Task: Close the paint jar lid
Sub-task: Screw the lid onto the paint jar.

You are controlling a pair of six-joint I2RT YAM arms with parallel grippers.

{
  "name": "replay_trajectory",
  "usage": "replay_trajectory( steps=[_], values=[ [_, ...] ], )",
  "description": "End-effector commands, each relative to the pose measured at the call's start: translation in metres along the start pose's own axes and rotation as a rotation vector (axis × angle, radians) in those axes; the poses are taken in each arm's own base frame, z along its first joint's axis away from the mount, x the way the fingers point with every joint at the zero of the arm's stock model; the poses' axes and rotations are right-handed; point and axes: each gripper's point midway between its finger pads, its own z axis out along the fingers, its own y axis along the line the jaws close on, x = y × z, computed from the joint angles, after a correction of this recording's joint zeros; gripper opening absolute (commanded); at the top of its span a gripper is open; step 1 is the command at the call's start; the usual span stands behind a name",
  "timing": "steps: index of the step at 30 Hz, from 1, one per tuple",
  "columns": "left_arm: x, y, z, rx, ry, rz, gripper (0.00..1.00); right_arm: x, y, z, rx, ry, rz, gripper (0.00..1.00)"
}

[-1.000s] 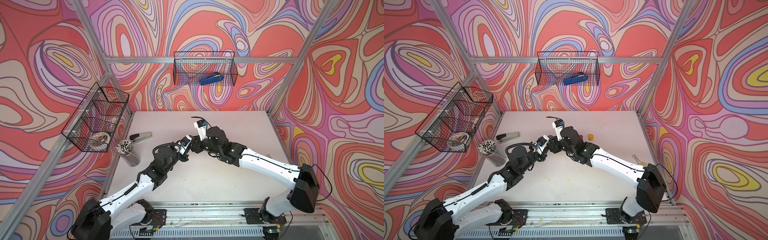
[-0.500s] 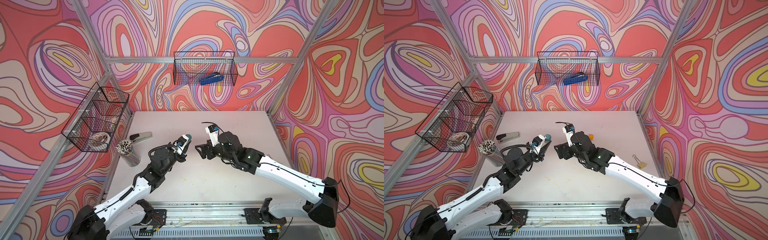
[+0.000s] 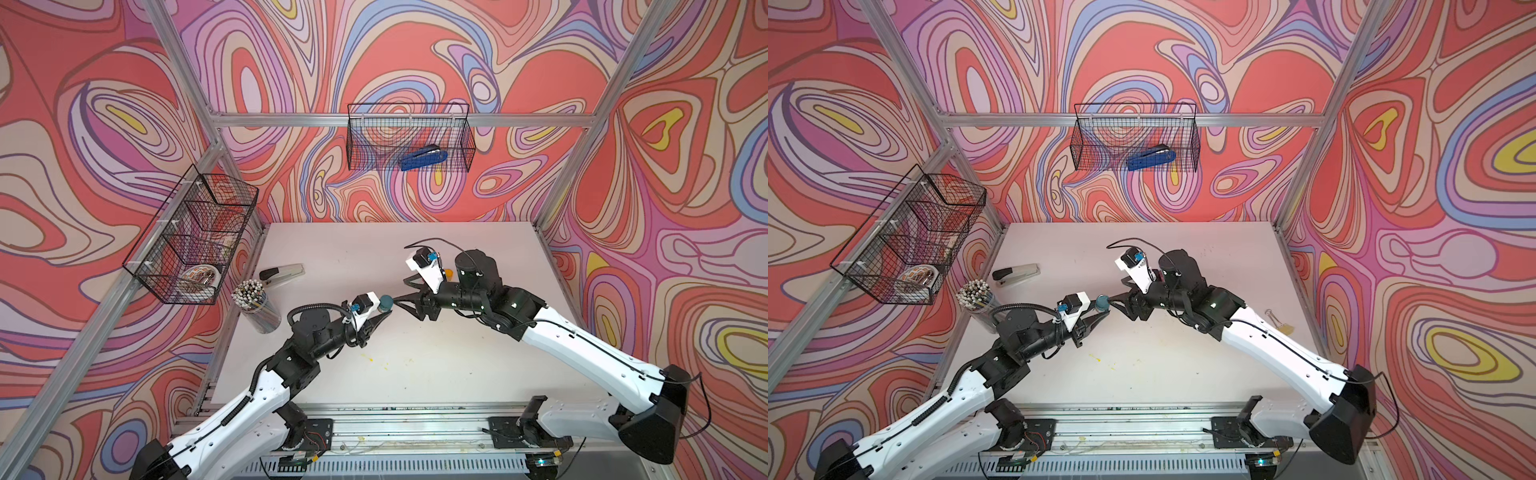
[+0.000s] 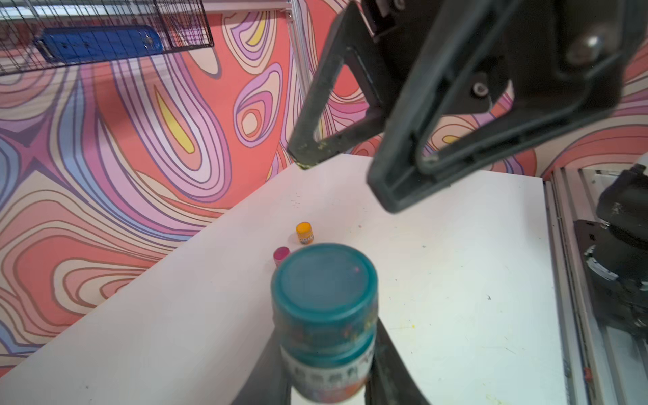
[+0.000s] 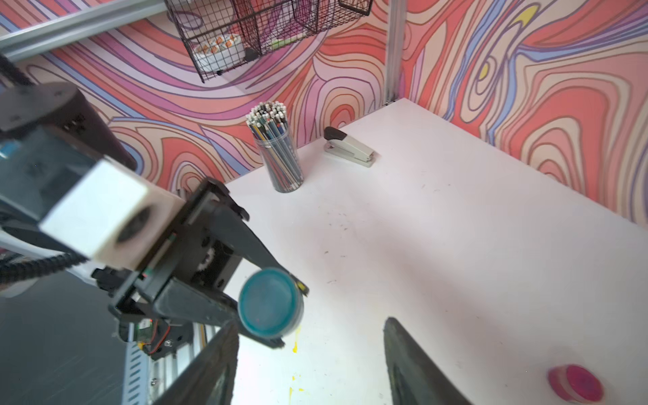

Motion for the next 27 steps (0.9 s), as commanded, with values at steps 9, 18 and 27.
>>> replay_trajectory(
  steps=[9, 18, 27],
  values=[
    [-0.004, -0.006, 0.003, 0.047, 0.006, 0.001, 0.28, 0.002, 0.024, 0.008, -0.168, 0.033, -0.036, 0.55],
    [-0.006, -0.004, 0.003, 0.032, -0.004, 0.009, 0.28, 0.017, 0.014, 0.021, -0.14, 0.081, -0.013, 0.51],
    [-0.005, -0.003, 0.004, 0.029, 0.002, 0.009, 0.28, 0.021, 0.016, 0.025, -0.165, 0.096, -0.005, 0.47]
  ],
)
